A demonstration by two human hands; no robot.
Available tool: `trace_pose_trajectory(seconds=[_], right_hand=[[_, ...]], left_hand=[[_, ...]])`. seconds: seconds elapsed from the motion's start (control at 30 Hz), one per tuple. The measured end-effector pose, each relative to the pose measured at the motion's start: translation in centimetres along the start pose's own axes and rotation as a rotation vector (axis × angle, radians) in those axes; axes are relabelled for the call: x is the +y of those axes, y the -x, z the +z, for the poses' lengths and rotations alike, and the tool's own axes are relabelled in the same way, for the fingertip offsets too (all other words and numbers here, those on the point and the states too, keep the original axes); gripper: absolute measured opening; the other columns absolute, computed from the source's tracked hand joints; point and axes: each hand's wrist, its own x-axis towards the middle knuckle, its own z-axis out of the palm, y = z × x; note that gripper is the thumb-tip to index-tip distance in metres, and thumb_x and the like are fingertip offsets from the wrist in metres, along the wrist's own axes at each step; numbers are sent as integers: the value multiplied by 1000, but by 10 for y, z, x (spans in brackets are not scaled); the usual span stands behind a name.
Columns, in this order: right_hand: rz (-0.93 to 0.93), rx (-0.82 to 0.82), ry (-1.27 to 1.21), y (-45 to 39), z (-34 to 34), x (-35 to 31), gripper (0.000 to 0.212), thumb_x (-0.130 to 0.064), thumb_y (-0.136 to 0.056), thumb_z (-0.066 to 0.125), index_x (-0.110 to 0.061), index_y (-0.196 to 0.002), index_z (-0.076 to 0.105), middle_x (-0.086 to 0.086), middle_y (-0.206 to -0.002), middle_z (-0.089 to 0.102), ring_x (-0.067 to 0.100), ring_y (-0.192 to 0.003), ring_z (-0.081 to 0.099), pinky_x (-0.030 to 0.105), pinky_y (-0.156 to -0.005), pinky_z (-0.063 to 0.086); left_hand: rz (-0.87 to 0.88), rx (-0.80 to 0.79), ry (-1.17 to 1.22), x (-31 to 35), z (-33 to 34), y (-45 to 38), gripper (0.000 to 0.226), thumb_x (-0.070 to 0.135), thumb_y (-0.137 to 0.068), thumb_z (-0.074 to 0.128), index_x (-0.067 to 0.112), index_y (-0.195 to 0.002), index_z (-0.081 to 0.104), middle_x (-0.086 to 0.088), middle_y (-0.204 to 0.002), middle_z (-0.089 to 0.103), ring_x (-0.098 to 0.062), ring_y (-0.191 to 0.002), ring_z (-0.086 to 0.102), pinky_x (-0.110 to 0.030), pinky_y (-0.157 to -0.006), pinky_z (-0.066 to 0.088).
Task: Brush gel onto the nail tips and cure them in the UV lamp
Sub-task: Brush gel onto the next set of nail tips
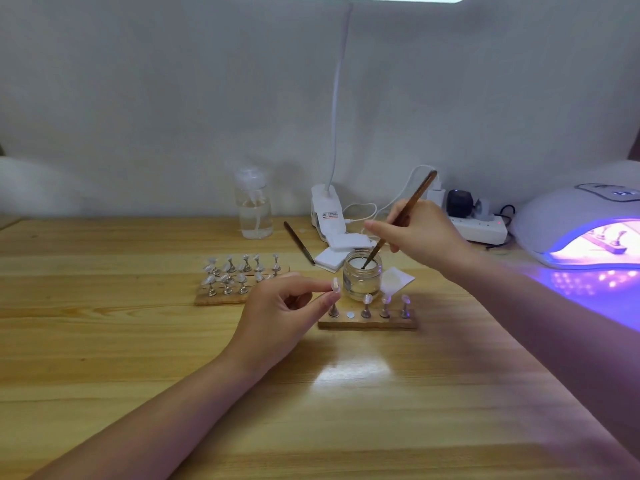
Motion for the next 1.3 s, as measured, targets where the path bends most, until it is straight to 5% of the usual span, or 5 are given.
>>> trace_pose_trajectory(seconds=[0.4,0.67,1.17,1.3], right_hand=[[145,-5,-288,1,-17,18,32,-25,-84,67,-15,-60,50,-7,-38,52,3,-34,36,14,-37,32],[111,28,-371,0,-27,25,29,-26,-82,69,-16,-61,52,-5,-43,57,2,-35,41,12,-38,35],[123,72,-464,9,-32,29,26,-27,-83,67,-14,-66,52,4,-50,64,7,-31,42,13,-37,36],[-6,138,-526,25,-21,17,20,-26,-86,63,-16,-71,55,3,-57,68,9,-37,52,16,-41,42]], left_hand=[[-45,10,-10,-1,-2,0,9,18,-71,72,20,-80,74,16,-49,48,0,-49,39,-8,-53,29],[-45,24,-7,-2,-2,-1,9,31,-65,69,30,-74,72,16,-50,48,-1,-50,40,-9,-52,29],[-65,41,-8,-2,-2,-1,20,12,-70,74,31,-73,71,14,-49,44,-1,-49,37,-8,-51,28],[-75,41,-3,-1,-3,-1,18,12,-70,74,30,-74,72,13,-49,42,-2,-49,36,-9,-51,28]])
